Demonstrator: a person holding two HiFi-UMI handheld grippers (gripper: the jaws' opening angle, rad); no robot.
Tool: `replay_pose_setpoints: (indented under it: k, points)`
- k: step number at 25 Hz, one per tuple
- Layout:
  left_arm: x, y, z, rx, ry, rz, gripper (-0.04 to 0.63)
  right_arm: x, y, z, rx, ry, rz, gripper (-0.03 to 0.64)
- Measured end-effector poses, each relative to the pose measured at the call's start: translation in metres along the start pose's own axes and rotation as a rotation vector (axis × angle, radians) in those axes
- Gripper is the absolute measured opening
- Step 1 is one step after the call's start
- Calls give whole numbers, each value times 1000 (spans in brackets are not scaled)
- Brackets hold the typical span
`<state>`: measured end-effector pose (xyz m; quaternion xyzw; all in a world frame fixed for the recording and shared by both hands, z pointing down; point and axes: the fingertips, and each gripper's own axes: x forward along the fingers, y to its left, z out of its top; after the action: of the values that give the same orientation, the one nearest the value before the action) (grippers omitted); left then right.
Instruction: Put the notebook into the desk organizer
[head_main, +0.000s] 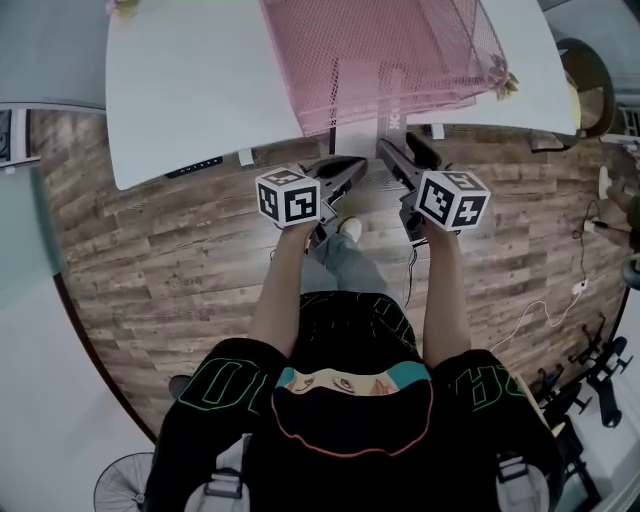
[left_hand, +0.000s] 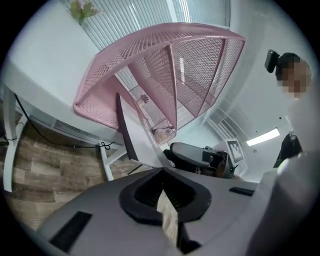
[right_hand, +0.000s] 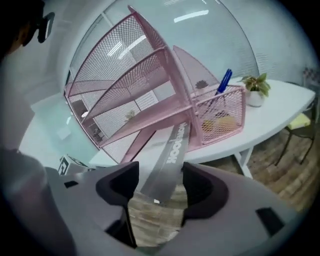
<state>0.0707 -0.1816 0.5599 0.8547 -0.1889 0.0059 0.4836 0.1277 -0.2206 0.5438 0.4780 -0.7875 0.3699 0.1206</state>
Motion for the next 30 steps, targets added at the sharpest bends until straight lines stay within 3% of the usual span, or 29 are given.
replay_pose_setpoints:
  k: [3,5,9,12,24,27,29,30]
  points:
    - [1,1,-2,-3,-3,5,-5,-18,-9,-6,-99,37,-50,259]
    - [2,0,-1,-9,-8,-4,-5,-25,-6,-17,-169,111,-38,253]
    - [2,-1,-1,-12,-11,-18,-5,-23,4,-55,-247,316,-2,159]
    - [2,-1,-1,-16,-20,-26,-5,-15,9,-50,-177,258,-16,26]
    - [-3,-4,5,-14,-44,-62,5,-5,2,-51,-42,221,-79,11]
    - [-7,5,-3,-83,-29,-68,130,-9,-4,-55,-18,195,-114,11]
    - [-12,13,5,-160,-98,-68,198,-10,-4,-52,-25,186,-114,11]
    - [-15,18,12,-193,-148,-55,191,-9,-3,-51,-29,184,-107,11]
